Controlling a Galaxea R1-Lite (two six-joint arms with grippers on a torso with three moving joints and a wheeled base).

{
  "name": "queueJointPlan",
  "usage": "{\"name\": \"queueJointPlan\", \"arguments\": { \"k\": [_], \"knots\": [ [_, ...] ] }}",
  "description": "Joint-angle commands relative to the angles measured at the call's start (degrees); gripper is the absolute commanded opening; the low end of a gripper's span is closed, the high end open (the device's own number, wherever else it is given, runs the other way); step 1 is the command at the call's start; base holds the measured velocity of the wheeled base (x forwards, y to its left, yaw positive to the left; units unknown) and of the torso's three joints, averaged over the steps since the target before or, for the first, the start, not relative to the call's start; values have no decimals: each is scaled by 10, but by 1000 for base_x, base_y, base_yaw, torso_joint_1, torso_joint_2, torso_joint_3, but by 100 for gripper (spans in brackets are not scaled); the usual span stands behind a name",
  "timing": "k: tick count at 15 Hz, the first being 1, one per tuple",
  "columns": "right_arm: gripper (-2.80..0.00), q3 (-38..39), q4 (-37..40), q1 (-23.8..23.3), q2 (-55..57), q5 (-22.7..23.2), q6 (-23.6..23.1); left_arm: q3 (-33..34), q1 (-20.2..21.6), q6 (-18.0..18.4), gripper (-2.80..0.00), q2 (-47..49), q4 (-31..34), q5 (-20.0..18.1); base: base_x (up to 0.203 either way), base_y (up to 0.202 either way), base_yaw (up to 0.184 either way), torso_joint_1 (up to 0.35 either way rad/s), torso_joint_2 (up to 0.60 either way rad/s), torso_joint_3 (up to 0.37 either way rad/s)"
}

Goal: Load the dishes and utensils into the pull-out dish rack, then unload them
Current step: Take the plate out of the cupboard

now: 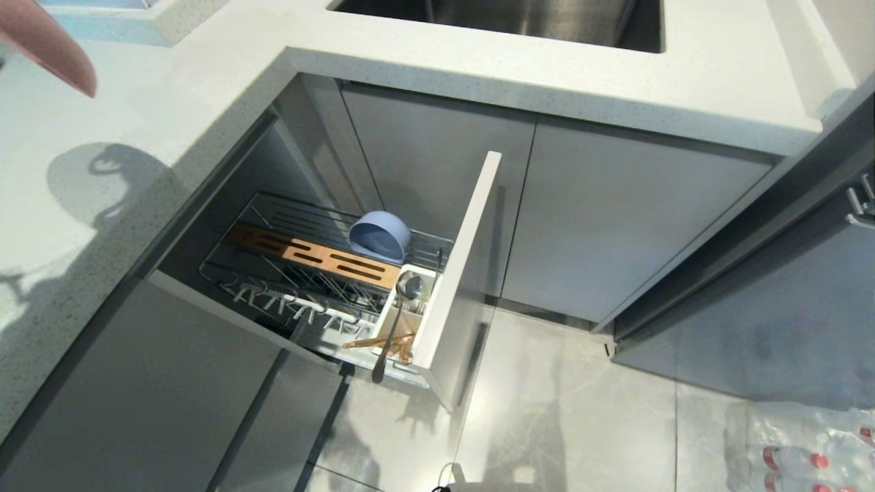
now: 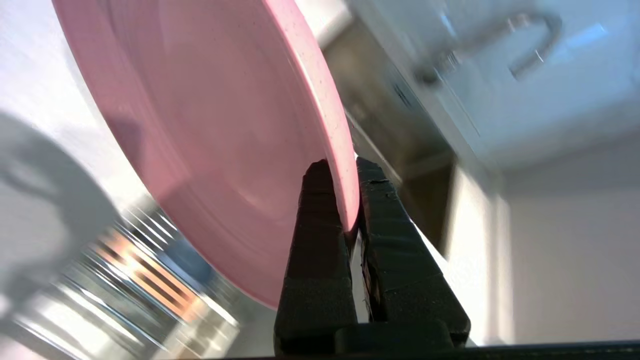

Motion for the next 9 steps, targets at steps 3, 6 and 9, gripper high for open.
{"name": "queueJointPlan", "arguments": {
  "k": [3, 6, 9],
  "knots": [
    [-280, 0, 0, 0, 1, 0, 0, -9, 200, 34, -280, -11, 2, -55, 0, 0, 0, 0, 0, 0],
    [-280, 0, 0, 0, 0, 0, 0, -8, 376, 50, -280, -2, 3, -122, 0, 0, 0, 0, 0, 0],
    [-280, 0, 0, 0, 0, 0, 0, 11, 538, 110, -280, 18, 2, -173, 0, 0, 0, 0, 0, 0]
  ]
}}
